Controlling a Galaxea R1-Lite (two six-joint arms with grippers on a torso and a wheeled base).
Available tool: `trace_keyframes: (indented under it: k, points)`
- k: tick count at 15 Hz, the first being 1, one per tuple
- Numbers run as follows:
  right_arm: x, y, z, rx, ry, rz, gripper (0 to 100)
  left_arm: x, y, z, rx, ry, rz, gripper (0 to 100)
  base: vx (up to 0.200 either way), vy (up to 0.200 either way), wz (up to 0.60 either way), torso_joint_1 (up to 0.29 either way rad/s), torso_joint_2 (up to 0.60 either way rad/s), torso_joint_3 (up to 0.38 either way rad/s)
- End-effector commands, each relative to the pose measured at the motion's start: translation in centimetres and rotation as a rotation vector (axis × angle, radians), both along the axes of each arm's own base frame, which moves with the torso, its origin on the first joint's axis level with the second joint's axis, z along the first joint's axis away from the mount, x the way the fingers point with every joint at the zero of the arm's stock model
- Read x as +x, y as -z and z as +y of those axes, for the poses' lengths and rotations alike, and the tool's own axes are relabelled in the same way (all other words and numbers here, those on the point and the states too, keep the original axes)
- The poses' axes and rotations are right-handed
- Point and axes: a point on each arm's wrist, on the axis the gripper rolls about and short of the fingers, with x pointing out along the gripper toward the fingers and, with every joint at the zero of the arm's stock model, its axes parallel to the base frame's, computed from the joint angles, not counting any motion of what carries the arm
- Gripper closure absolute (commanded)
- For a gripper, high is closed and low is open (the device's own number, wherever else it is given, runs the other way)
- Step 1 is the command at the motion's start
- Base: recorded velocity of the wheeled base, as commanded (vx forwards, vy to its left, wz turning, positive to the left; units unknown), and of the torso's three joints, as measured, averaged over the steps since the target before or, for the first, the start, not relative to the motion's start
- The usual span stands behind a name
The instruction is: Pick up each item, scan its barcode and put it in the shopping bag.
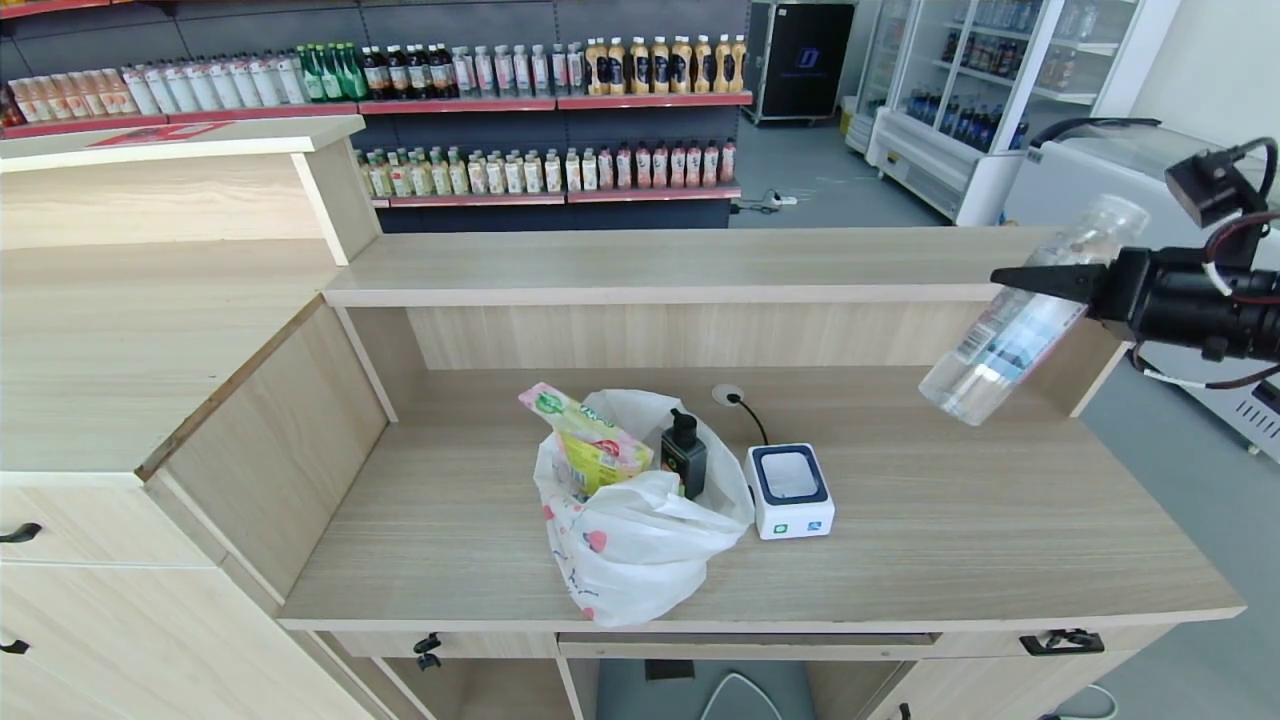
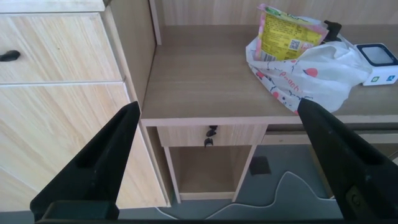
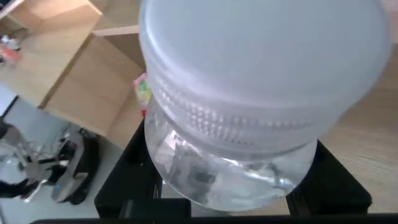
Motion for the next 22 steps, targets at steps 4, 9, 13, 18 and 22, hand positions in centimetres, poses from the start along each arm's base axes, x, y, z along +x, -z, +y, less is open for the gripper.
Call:
trace_keyframes:
  k: [4,9,13,18,22]
  points:
    - [-12.9,-8.8,7.0,0.043,-0.315,-0.081,100,0.0,0.0,0.0,-0.001,0.000,0.001,0,0.000,0.000,0.00,0.000,0.00,0.000]
    - [-16.9,-9.0,7.0,0.045,-0.365,-0.062,100,0.0,0.0,0.0,0.000,0.000,0.001,0,0.000,0.000,0.00,0.000,0.00,0.000]
    - [-17.8,-8.1,7.3,-0.001,-0.473,-0.135,100,0.0,0.0,0.0,0.000,0.000,0.001,0,0.000,0.000,0.00,0.000,0.00,0.000]
    - [-17.0,-8.5,9.6,-0.088,-0.645,-0.269,100,0.0,0.0,0.0,-0.001,0.000,0.001,0,0.000,0.000,0.00,0.000,0.00,0.000]
    - [-18.1,-8.6,11.0,-0.072,-0.758,-0.247,100,0.0,0.0,0.0,0.000,0.000,0.001,0,0.000,0.000,0.00,0.000,0.00,0.000]
